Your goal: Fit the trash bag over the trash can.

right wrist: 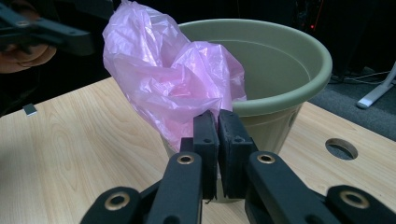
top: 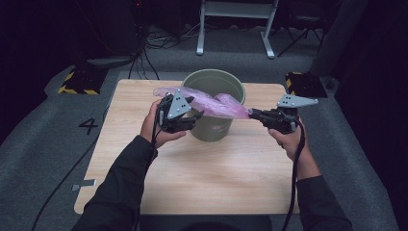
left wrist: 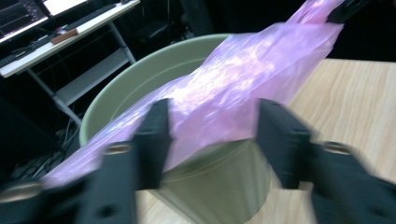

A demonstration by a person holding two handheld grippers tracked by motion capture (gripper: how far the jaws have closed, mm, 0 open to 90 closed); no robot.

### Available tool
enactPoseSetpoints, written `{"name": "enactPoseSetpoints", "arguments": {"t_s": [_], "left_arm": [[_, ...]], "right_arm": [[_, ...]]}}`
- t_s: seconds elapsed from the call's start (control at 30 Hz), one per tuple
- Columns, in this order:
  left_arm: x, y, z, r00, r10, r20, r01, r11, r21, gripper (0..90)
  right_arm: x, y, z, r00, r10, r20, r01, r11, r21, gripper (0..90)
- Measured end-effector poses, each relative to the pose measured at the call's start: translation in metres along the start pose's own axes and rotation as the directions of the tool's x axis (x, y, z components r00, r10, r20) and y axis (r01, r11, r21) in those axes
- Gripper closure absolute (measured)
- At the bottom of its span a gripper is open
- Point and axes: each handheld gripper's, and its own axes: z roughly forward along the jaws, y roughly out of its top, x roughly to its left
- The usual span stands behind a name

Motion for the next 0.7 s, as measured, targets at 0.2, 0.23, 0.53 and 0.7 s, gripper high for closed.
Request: {"name": "enactPoseSetpoints", "arguments": {"t_s": [0.2,0.23,0.53,0.7], "left_arm": [[-0.002,-0.009,-0.003,0.9972,0.044,0.060,-0.043,0.9988,-0.022,87.2],[-0.003,-0.012,-0.004,0.9975,0.043,0.056,-0.042,0.9988,-0.025,87.7],[0.010,-0.007,-0.004,0.9969,-0.049,-0.062,0.045,0.9974,-0.057,25.2],[0.022,-0.011,0.004,0.9954,-0.045,-0.085,0.047,0.9988,0.018,22.7]], "right_arm": [[-0.001,-0.003,0.000,1.0000,0.006,-0.003,-0.006,1.000,-0.002,87.2],[-0.001,-0.004,0.000,1.0000,0.005,-0.003,-0.005,1.000,0.001,87.2],[0.000,-0.001,0.000,1.0000,-0.006,-0.008,0.006,1.000,-0.004,86.9],[0.000,-0.001,-0.001,0.9999,-0.012,-0.010,0.012,1.000,-0.005,86.7]]}}
